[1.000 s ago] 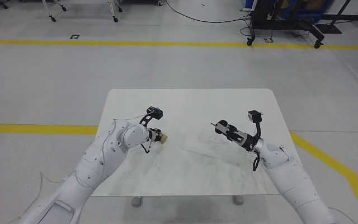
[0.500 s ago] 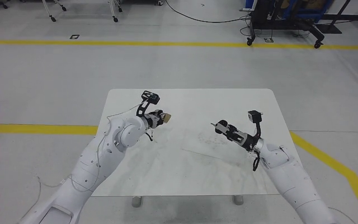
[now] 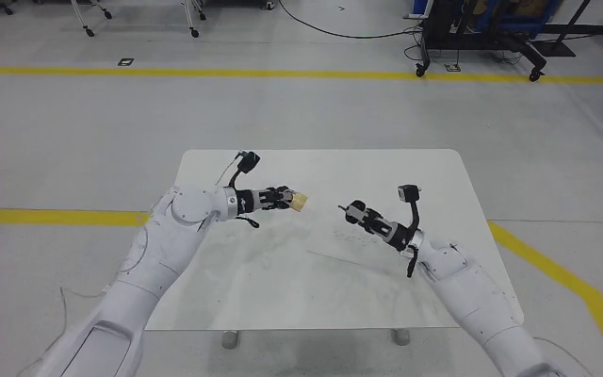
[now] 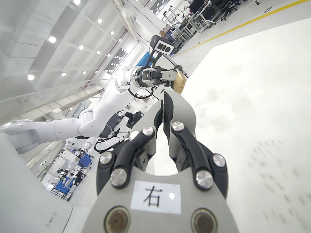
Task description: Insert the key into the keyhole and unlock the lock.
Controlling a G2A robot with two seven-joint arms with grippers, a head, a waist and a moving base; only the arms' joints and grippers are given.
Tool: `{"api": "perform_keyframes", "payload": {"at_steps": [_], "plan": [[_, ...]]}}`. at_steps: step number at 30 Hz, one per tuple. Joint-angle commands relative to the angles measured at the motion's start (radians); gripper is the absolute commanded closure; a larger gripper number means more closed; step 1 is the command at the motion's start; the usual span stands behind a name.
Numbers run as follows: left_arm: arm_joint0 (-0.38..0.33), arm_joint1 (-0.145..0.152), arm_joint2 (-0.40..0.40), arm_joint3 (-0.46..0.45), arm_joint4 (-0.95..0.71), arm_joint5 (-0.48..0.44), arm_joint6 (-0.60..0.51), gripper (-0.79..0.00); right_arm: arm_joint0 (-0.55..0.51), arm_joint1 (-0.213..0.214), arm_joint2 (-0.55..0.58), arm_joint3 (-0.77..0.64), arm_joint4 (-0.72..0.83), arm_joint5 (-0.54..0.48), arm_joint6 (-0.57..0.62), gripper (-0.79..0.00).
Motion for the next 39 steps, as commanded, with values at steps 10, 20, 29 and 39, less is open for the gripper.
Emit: {"api": "perform_keyframes", "payload": {"at_steps": [10,20,29,39], "plan": [[-0.154,-0.094,0.055,0.381,-0.377,-0.068,-0.273,0.000,0.150,-0.079,-0.136,0.132,0.124,-0.005,0.003,0.000],[-0.194,-0.137,0.083,0.473,-0.407,-0.087,-0.420,0.000,0.248,-0.153,-0.199,0.252,0.115,-0.077,-0.125,0.000],[-0.215,-0.160,0.081,0.540,-0.426,-0.093,-0.451,0.000,0.262,-0.208,-0.263,0.270,0.065,-0.093,-0.137,0.000],[-0.236,-0.165,0.069,0.590,-0.407,-0.105,-0.390,0.000,0.205,-0.185,-0.186,0.208,0.046,-0.093,-0.065,0.000]]}}
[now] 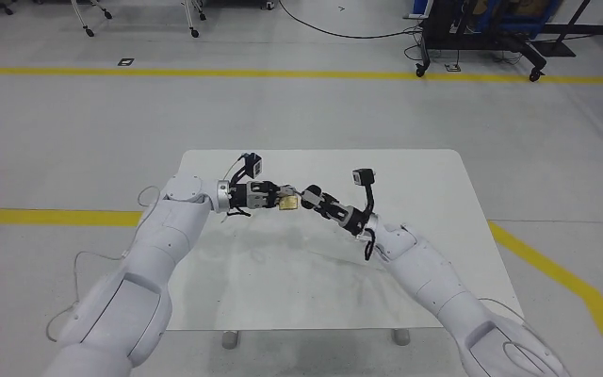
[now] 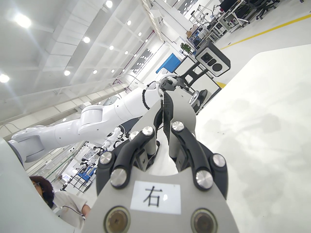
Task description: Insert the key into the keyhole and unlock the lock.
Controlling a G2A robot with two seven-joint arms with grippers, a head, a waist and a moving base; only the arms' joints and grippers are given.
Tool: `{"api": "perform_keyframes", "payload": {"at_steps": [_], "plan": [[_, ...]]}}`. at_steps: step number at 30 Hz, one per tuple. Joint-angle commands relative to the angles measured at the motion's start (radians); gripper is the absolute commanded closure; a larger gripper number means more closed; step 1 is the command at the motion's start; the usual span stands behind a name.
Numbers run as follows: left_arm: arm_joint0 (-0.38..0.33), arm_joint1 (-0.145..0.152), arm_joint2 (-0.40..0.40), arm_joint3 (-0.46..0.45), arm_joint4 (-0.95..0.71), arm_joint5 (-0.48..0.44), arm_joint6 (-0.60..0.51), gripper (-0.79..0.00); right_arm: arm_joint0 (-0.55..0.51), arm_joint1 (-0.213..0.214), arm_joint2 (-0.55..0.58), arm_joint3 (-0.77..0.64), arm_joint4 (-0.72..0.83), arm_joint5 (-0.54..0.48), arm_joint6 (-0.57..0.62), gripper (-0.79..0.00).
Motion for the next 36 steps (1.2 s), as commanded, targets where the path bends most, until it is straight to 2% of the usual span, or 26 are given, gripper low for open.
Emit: {"api": "perform_keyframes", "payload": {"at_steps": [1,7,9,11,13,16,19,20,28,31,33,36], "plan": [[0.000,0.000,0.000,0.001,0.001,0.000,0.001,0.000,-0.003,0.004,0.012,0.001,-0.009,0.000,0.002,0.000],[0.012,-0.001,0.001,-0.018,0.003,0.013,0.019,0.000,-0.003,0.004,0.012,0.001,-0.009,0.000,0.002,0.000],[0.029,-0.002,0.008,-0.046,0.026,0.083,0.083,0.000,-0.003,0.004,0.012,0.001,-0.009,0.000,0.002,0.000],[0.031,-0.004,0.021,-0.073,0.065,0.172,0.159,0.000,-0.039,0.005,0.011,-0.060,0.058,0.021,0.022,0.000],[0.030,-0.007,0.033,-0.099,0.095,0.265,0.211,0.000,-0.059,0.022,0.047,-0.078,0.074,0.074,0.041,0.000],[0.027,-0.008,0.032,-0.137,0.113,0.327,0.263,0.000,-0.124,0.050,0.108,-0.154,0.107,0.175,0.063,0.000],[0.027,-0.005,0.020,-0.170,0.123,0.329,0.321,0.000,-0.206,0.079,0.167,-0.268,0.134,0.297,0.107,0.000],[0.028,-0.004,0.019,-0.172,0.124,0.329,0.324,0.000,-0.214,0.082,0.174,-0.282,0.142,0.309,0.119,0.000],[0.028,-0.004,0.019,-0.172,0.124,0.329,0.324,0.000,-0.214,0.082,0.174,-0.282,0.142,0.309,0.119,0.000],[0.037,-0.003,0.012,-0.210,0.136,0.320,0.379,0.000,-0.217,0.081,0.167,-0.288,0.127,0.319,0.114,0.000],[0.042,0.001,-0.002,-0.239,0.136,0.292,0.401,0.000,-0.218,0.073,0.147,-0.304,0.076,0.351,0.062,0.000],[0.058,0.006,-0.017,-0.272,0.141,0.264,0.437,0.000,-0.210,0.058,0.134,-0.294,0.011,0.410,-0.098,0.000]]}}
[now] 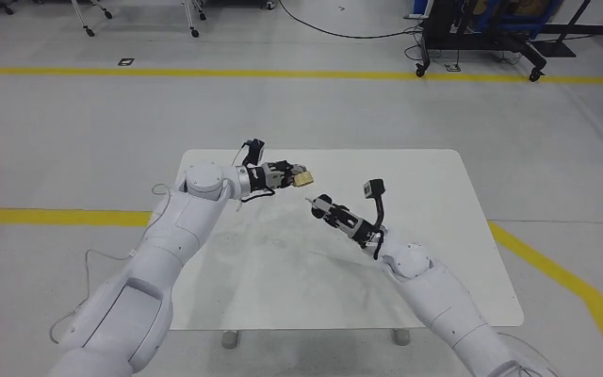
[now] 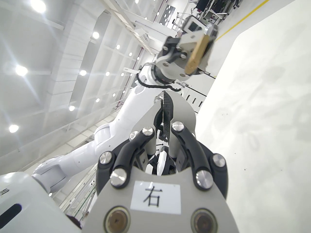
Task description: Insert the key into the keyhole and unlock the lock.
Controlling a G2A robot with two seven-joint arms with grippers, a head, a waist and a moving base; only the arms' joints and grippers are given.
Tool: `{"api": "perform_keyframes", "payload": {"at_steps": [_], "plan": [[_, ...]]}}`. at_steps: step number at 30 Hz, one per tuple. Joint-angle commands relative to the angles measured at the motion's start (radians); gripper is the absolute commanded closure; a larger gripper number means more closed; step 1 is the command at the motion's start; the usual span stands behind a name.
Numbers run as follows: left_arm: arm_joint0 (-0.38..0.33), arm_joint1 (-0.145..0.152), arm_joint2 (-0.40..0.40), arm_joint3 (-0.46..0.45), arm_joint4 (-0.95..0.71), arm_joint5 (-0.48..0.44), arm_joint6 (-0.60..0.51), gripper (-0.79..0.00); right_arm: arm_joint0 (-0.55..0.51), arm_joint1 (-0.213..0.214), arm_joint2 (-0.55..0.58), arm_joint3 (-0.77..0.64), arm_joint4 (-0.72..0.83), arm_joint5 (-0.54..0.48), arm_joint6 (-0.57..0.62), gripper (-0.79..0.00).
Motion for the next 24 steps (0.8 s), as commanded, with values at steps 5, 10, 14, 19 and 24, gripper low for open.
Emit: {"api": "perform_keyframes", "payload": {"at_steps": [5,10,14,19,24], "plan": [[0.034,0.007,-0.005,-0.058,0.070,-0.028,0.103,0.000,-0.013,-0.027,-0.025,-0.008,-0.096,0.027,-0.250,0.000],[0.057,0.013,-0.021,-0.106,0.096,-0.012,0.145,0.000,-0.034,-0.046,-0.029,-0.013,-0.171,0.029,-0.445,0.000],[0.077,0.019,-0.049,-0.124,0.071,-0.003,0.148,0.000,-0.038,-0.071,-0.065,-0.004,-0.211,0.047,-0.557,0.000],[0.090,0.025,-0.068,-0.144,0.075,0.008,0.144,0.000,-0.027,-0.104,-0.112,0.021,-0.189,0.045,-0.605,0.000],[0.102,0.027,-0.072,-0.174,0.119,-0.008,0.185,0.000,-0.014,-0.125,-0.132,0.048,-0.209,0.014,-0.616,0.000]]}}
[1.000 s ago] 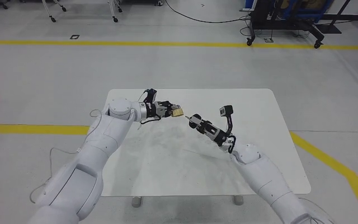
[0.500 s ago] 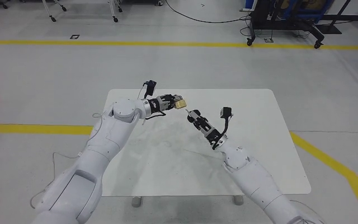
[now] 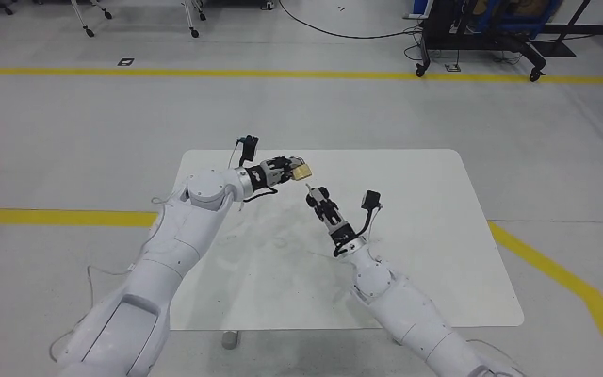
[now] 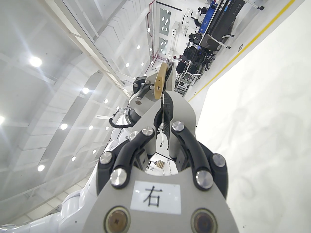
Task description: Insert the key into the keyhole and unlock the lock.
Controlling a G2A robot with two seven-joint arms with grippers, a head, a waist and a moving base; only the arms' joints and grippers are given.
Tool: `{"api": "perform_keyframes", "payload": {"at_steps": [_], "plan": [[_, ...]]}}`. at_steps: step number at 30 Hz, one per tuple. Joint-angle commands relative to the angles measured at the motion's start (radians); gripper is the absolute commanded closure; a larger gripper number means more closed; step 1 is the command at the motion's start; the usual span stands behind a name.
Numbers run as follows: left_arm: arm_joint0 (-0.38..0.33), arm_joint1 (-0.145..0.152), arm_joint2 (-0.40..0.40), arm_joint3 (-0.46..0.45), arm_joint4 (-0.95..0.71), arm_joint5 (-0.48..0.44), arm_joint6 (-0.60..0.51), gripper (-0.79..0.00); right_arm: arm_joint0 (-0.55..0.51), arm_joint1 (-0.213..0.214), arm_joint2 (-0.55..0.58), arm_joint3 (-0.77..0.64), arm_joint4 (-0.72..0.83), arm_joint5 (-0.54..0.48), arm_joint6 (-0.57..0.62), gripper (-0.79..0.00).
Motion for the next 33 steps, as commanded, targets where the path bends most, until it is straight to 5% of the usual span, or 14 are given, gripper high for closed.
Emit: {"api": "perform_keyframes", "payload": {"at_steps": [1,33], "plan": [[0.005,0.001,-0.001,-0.012,0.018,-0.002,0.017,0.000,0.003,-0.006,-0.003,0.009,-0.006,-0.007,-0.006,0.000],[0.030,-0.005,-0.010,-0.070,0.119,0.048,0.034,0.000,0.027,-0.084,0.023,0.090,-0.200,0.032,-0.185,0.000]]}}
